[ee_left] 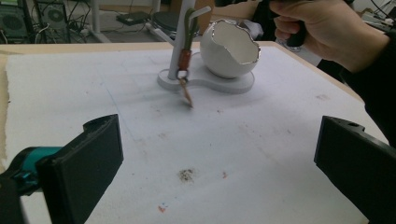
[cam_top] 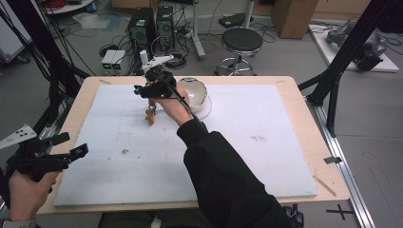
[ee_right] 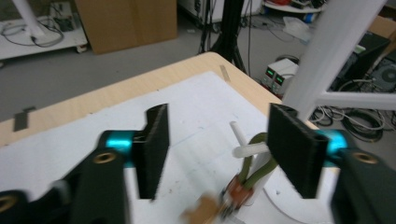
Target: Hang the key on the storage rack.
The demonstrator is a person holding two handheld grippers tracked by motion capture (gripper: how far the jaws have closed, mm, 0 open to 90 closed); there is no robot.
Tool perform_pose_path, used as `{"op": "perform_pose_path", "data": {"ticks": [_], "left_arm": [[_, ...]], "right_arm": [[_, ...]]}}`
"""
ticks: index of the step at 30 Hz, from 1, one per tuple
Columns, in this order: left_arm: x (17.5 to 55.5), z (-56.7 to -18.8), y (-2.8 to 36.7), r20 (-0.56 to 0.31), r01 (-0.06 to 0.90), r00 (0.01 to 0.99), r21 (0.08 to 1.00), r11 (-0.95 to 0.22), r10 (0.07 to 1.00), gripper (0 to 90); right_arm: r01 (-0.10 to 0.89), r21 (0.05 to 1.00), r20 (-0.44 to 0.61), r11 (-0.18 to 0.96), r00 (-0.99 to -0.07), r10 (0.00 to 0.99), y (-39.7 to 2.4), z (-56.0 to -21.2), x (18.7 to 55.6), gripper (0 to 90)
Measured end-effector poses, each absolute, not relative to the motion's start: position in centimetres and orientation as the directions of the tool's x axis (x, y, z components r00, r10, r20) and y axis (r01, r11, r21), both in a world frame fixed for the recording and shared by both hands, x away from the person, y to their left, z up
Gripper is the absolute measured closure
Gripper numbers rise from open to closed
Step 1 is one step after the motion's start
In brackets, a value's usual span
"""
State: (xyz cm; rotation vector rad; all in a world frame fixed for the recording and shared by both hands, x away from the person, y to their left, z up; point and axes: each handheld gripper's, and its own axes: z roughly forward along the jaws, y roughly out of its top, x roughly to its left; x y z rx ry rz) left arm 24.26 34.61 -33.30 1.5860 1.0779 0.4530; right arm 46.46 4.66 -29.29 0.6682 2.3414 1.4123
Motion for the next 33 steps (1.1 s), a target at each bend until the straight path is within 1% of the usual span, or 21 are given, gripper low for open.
{"op": "perform_pose_path", "data": {"ticks": [1, 3, 5, 6, 9, 12, 16, 19, 23, 28, 33], "left_arm": [[24.5, -33.2, 34.4, -0.243, 0.396, 0.515, 0.918, 0.024, 0.822, 1.7], [24.9, -33.1, 34.1, -0.24, 0.393, 0.524, 0.919, 0.017, 0.817, 1.7], [25.4, -33.0, 33.8, -0.237, 0.391, 0.532, 0.92, 0.012, 0.813, 1.7], [25.6, -32.9, 33.7, -0.234, 0.386, 0.537, 0.922, 0.01, 0.81, 1.7], [26.5, -32.6, 33.1, -0.238, 0.374, 0.563, 0.927, 0.014, 0.792, 1.7], [27.6, -32.3, 32.5, -0.224, 0.359, 0.586, 0.934, -0.001, 0.779, 1.7], [29.0, -32.1, 31.6, -0.221, 0.344, 0.611, 0.939, -0.003, 0.76, 1.7], [29.9, -31.8, 30.8, -0.222, 0.335, 0.633, 0.942, -0.005, 0.742, 1.7], [31.0, -31.4, 29.6, -0.198, 0.304, 0.646, 0.953, -0.01, 0.737, 1.7], [32.2, -31.2, 28.9, -0.192, 0.279, 0.634, 0.96, 0.01, 0.749, 1.7], [33.1, -31.2, 28.7, -0.163, 0.275, 0.617, 0.961, -0.017, 0.77, 1.7]], "right_arm": [[0.212, 0.893, -0.039, 0.398, -0.843, 0.536, 4.5, -29.1, 46.4, 29.7], [0.218, 0.895, -0.012, 0.389, -0.86, 0.509, 3.8, -28.4, 45.9, 21.1], [0.192, 0.903, -0.023, 0.384, -0.872, 0.489, 3.0, -27.8, 45.4, 12.3], [0.178, 0.903, -0.033, 0.391, -0.878, 0.477, 2.6, -27.5, 45.0, 11.2], [0.162, 0.899, -0.031, 0.406, -0.903, 0.429, 1.1, -26.7, 44.1, 11.2], [0.146, 0.906, -0.048, 0.398, -0.898, 0.438, -1.0, -26.0, 42.9, 11.2], [0.131, 0.918, -0.057, 0.375, -0.89, 0.452, -4.8, -25.2, 41.7, 11.2], [0.144, 0.92, -0.053, 0.364, -0.876, 0.479, -8.1, -25.1, 41.4, 11.2], [0.194, 0.918, -0.017, 0.346, -0.852, 0.523, -13.0, -25.4, 41.4, 11.2], [0.244, 0.93, 0.038, 0.276, -0.809, 0.587, -19.4, -25.9, 40.1, 11.2], [0.263, 0.935, 0.05, 0.239, -0.764, 0.644, -24.8, -27.0, 38.1, 11.2]]}}
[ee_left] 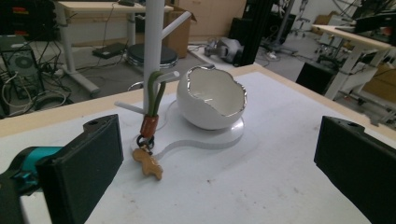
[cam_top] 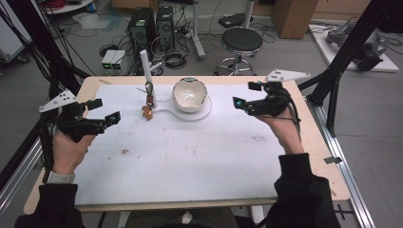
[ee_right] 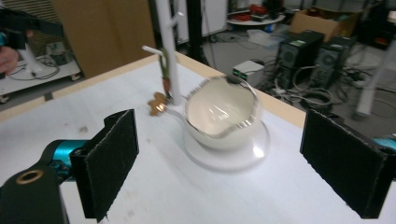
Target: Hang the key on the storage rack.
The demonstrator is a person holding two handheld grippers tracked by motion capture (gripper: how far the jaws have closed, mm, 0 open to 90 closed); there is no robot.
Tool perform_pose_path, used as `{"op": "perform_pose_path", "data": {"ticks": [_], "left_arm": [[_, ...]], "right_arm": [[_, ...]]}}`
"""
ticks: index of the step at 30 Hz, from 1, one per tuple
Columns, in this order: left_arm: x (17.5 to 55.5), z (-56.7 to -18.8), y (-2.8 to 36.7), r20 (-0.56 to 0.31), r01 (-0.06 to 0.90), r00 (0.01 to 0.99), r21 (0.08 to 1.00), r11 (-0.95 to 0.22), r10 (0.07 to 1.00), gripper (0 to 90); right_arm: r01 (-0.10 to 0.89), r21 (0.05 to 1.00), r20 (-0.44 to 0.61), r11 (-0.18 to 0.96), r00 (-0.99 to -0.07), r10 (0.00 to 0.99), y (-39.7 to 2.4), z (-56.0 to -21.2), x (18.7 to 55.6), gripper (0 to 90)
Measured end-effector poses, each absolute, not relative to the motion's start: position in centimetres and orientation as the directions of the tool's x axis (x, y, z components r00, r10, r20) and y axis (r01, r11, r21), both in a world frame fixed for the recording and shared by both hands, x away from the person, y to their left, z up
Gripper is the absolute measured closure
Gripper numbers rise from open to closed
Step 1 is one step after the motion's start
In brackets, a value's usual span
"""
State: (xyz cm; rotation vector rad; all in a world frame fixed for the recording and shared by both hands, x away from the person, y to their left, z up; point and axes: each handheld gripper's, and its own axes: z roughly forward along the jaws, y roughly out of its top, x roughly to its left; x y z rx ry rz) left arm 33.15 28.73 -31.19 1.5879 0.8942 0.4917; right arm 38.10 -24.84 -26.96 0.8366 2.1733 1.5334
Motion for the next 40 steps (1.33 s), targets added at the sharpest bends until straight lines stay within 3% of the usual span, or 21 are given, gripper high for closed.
{"op": "perform_pose_path", "data": {"ticks": [7, 17, 40], "left_arm": [[34.0, -31.8, 28.3, -0.168, 0.311, 0.599, 0.95, -0.034, 0.783, 1.7], [34.4, -32.1, 27.6, -0.177, 0.308, 0.614, 0.951, -0.027, 0.769, 1.7], [33.8, -31.9, 27.4, -0.159, 0.307, 0.614, 0.951, -0.049, 0.774, 1.7]], "right_arm": [[0.292, 0.943, 0.102, 0.159, -0.708, 0.699, -30.7, -28.7, 35.7, 11.2], [0.318, 0.941, 0.142, 0.116, -0.68, 0.719, -35.4, -29.6, 33.2, 11.2], [0.31, 0.945, 0.133, 0.107, -0.662, 0.738, -35.4, -29.9, 33.6, 11.2]]}}
